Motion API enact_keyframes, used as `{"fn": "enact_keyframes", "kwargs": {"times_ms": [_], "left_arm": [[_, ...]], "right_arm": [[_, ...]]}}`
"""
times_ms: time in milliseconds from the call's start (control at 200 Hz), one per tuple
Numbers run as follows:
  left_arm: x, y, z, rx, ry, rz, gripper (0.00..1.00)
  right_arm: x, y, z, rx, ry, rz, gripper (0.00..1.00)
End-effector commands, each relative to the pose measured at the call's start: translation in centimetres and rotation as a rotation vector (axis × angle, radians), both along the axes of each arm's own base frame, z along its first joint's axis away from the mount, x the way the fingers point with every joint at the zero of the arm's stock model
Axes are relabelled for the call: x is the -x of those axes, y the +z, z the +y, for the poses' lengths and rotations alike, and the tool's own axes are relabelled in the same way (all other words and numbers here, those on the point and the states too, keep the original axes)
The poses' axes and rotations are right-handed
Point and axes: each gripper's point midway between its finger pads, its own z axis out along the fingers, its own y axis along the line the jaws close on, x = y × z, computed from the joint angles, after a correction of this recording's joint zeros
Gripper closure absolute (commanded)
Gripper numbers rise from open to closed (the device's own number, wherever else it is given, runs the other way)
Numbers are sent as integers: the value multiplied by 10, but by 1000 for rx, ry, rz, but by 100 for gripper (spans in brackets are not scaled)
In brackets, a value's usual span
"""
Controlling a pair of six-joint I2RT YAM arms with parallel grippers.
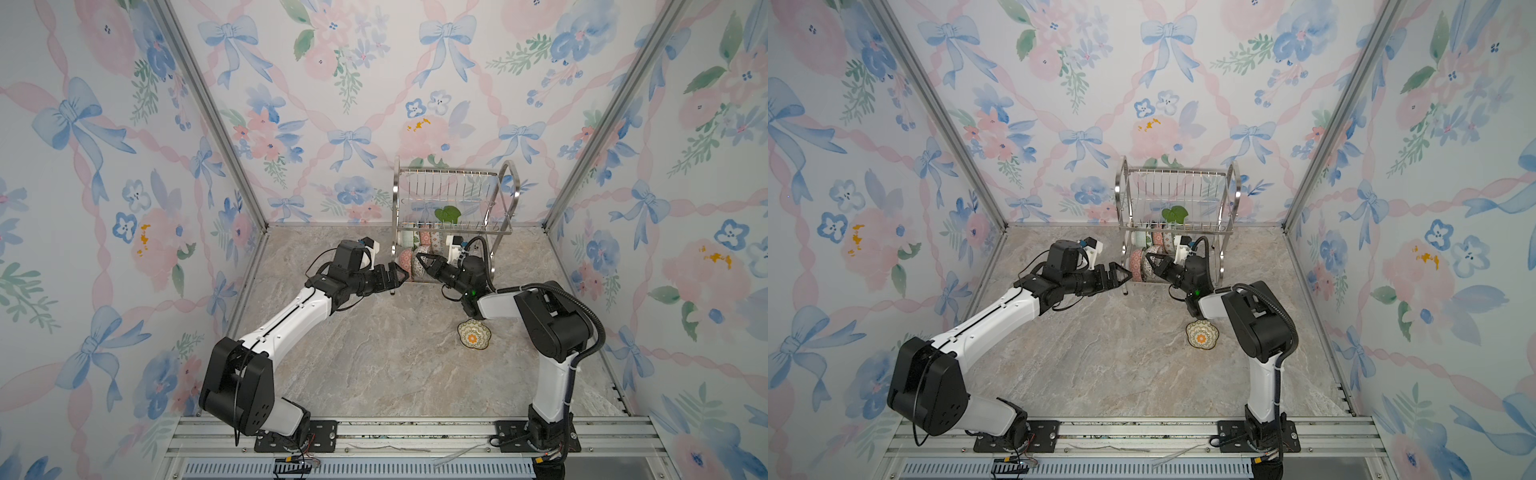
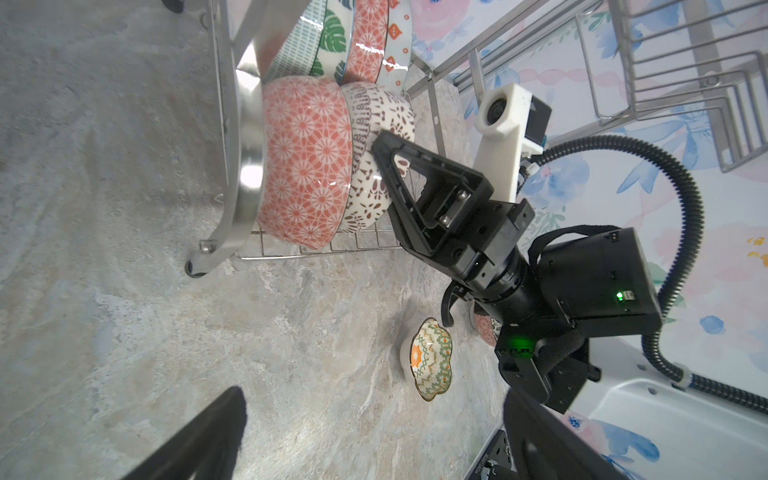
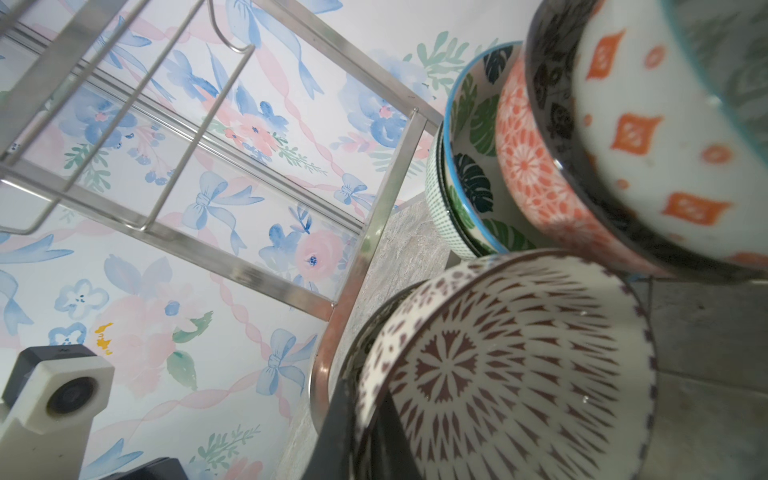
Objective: Load the bowls into the dish rack
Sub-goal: 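Carry the maroon-starburst bowl into the rack slot with the right gripper, then open the right gripper and draw back from the rack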
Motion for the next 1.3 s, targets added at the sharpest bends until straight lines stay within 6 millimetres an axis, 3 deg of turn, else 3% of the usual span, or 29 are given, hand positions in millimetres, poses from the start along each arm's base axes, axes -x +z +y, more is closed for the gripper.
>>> {"fn": "enact_keyframes", "kwargs": {"times_ms": [0,265,675,865,1200,1295], "left_arm": [[-3,0,-4,-17,-20,-10,2],[-4,-3,-4,-29,-21,-6,2],[-2,-4,-2,-36,-16,-4,2],[-2,-4,-1,-35,-13,-3,2],[0,1,0,-33,-10,-12,2],[0,0,0,-34,-11,-11,2]], "right_arm": [[-3,40,3,-94,18,-129,100],[-2,31,13,-122,55,-107,100],[5,11,7,-87,56,-55,100],[8,17,9,-111,81,-56,100],[9,7,8,5,68,-14,100],[10,0,5,86,61,3,94]]}}
